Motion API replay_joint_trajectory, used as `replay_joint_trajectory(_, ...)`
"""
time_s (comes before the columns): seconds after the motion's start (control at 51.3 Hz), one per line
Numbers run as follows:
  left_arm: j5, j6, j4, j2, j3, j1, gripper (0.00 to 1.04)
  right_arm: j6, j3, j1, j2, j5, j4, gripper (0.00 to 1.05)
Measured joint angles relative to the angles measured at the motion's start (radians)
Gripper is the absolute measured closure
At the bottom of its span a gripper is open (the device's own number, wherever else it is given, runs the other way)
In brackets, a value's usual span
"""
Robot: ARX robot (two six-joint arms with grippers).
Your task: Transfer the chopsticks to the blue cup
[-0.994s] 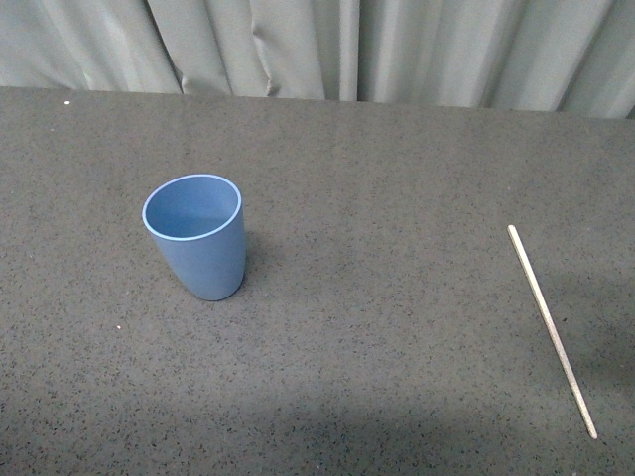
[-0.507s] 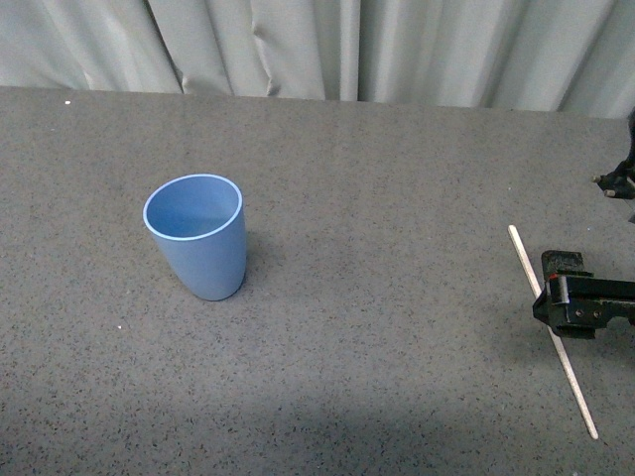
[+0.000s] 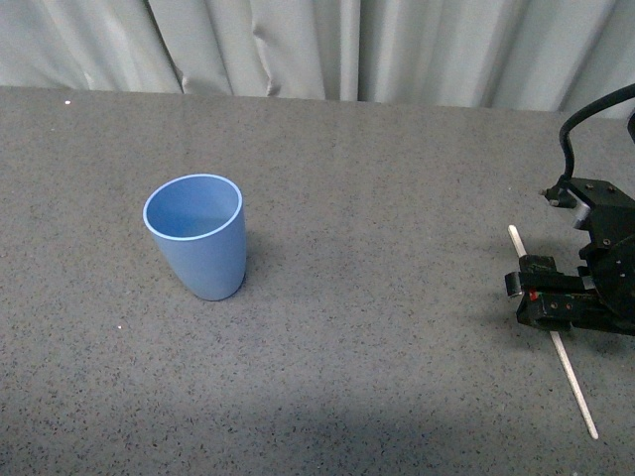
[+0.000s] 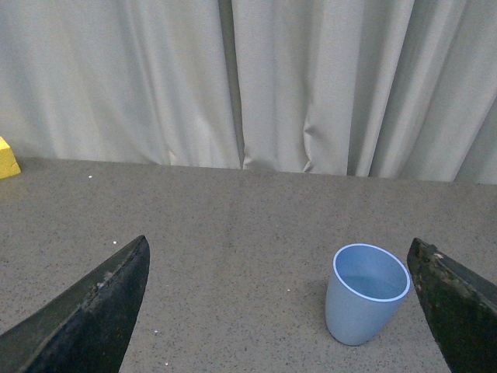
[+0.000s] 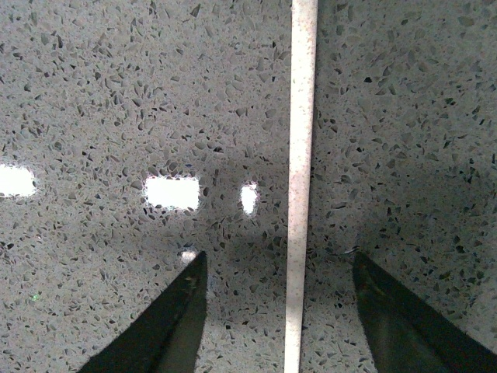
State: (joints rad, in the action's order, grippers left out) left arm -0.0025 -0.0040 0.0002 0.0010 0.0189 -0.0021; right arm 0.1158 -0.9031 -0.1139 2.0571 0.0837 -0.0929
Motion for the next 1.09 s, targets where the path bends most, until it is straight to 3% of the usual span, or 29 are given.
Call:
replay_joint_trajectory(0.117,0.000,0.000,0.000,0.000,0.000,0.000,0.07,-0.008,-0.014,0.000,0.013,-0.013,-0.019,0.69)
replay_joint_trajectory(0.409,0.000,0.000,0.000,0.000,0.000,0.000,0.07,-0.016,-0.019,0.001,0.010,-0.020,-0.045,1.04)
replay_joint_trajectory(0.78,0.000,0.000,0.000,0.000,0.000,0.000,0.07,-0.043,0.061,-0.033,-0.217,0.027,0.156,1.04)
replay_joint_trajectory(1.092,0.000,0.000,0.000,0.000,0.000,0.000,0.07,-0.077,0.112,-0.230,-0.341,0.169,0.618,1.04)
